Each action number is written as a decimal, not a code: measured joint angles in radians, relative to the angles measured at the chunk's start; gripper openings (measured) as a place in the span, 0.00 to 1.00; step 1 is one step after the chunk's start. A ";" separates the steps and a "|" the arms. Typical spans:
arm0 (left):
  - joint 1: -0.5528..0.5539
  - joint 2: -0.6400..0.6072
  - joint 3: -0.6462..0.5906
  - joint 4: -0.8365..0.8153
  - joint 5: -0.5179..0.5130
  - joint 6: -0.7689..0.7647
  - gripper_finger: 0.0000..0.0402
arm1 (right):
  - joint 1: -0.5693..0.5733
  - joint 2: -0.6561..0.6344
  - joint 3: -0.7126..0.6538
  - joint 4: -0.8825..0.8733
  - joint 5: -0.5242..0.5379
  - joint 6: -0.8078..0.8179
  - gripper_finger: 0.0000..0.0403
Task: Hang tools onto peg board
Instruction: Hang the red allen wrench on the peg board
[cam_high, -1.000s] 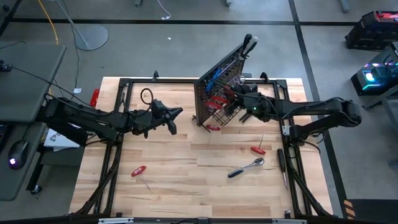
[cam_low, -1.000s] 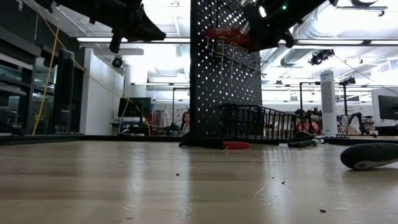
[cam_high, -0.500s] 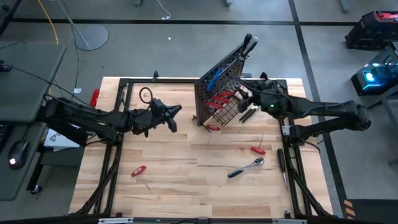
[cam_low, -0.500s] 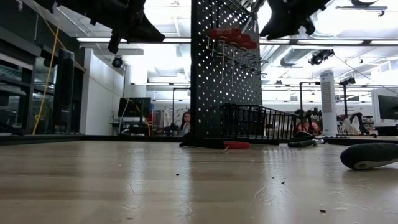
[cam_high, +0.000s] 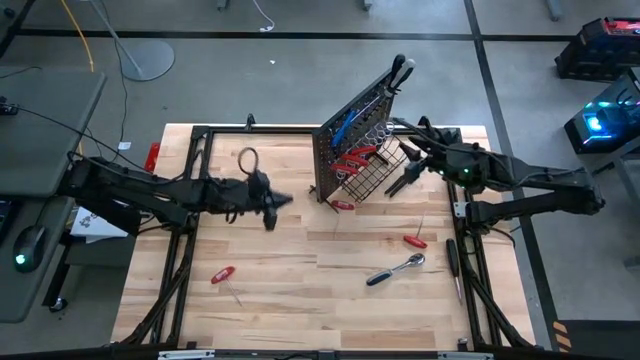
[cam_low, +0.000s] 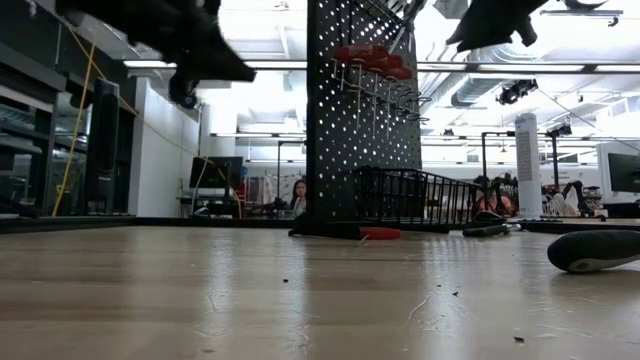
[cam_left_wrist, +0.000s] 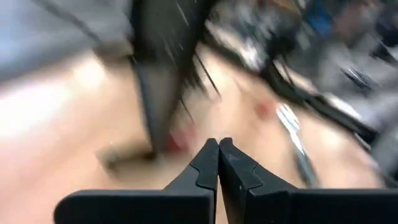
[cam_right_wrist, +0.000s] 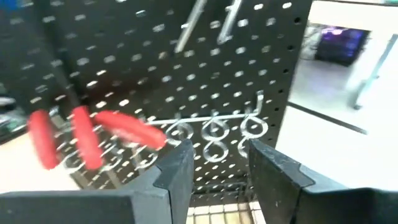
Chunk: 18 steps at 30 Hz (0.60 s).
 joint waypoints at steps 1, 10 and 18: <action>-0.016 0.003 0.000 -0.042 0.054 -0.034 0.00 | 0.011 -0.009 0.000 -0.009 -0.011 -0.001 0.36; -0.380 0.091 0.002 -0.269 0.401 -0.388 0.19 | 0.128 -0.040 0.001 -0.050 -0.014 0.025 0.36; -0.689 0.250 0.159 -0.658 0.513 -0.304 0.37 | 0.177 -0.038 0.001 -0.118 -0.006 0.095 0.36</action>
